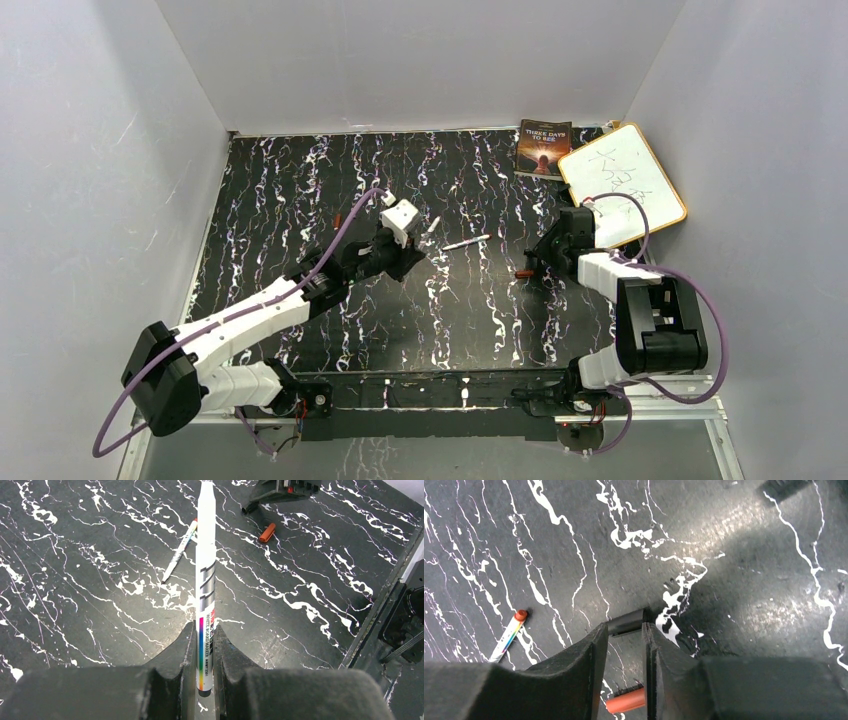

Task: Insert the pens into the pen caps

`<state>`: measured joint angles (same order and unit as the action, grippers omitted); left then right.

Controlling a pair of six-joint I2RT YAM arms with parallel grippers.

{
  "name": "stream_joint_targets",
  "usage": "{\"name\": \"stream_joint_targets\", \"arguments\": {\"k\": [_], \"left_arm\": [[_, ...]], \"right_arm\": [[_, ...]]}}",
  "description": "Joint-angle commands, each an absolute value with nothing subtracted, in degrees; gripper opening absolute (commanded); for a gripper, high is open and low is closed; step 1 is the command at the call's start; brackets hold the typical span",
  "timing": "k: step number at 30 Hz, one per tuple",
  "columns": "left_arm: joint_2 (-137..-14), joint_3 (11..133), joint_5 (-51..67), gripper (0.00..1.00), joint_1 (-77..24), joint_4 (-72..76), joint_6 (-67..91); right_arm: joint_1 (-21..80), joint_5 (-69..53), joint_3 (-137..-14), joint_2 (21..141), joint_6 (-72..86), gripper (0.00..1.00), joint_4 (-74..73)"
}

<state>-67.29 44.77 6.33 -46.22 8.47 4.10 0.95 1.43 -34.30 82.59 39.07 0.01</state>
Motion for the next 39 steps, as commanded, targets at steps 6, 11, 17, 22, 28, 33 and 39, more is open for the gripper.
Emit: {"name": "stream_joint_targets", "arguments": {"k": [6, 11, 17, 22, 28, 33, 39], "left_arm": [[-62.63, 42.90, 4.72, 0.00, -45.88, 7.76, 3.97], [-62.38, 42.40, 4.39, 0.00, -45.82, 7.90, 3.88], [-62.67, 42.37, 4.75, 0.00, -45.70, 8.45, 3.87], [-62.41, 42.20, 4.87, 0.00, -45.62, 8.48, 3.87], [-62.11, 42.09, 5.01, 0.00, -45.57, 8.47, 3.96], [-61.83, 41.91, 5.01, 0.00, -45.62, 8.60, 4.03], [-61.97, 41.51, 5.43, 0.00, -45.59, 9.30, 4.22]], "right_arm": [[0.62, 1.05, -41.83, 88.21, 36.24, 0.40, 0.03], [0.69, 2.49, -44.81, 90.79, 33.22, 0.39, -2.89], [1.80, 2.67, -45.59, 91.17, 30.80, 0.37, -4.85], [6.86, 8.87, -46.91, 90.27, 28.58, 0.37, -7.66], [10.26, 13.81, -48.41, 91.26, 28.54, 0.35, -10.00], [10.77, 15.49, -47.79, 91.33, 28.45, 0.34, -10.69], [11.90, 17.76, -46.82, 90.02, 27.34, 0.30, -11.33]]}}
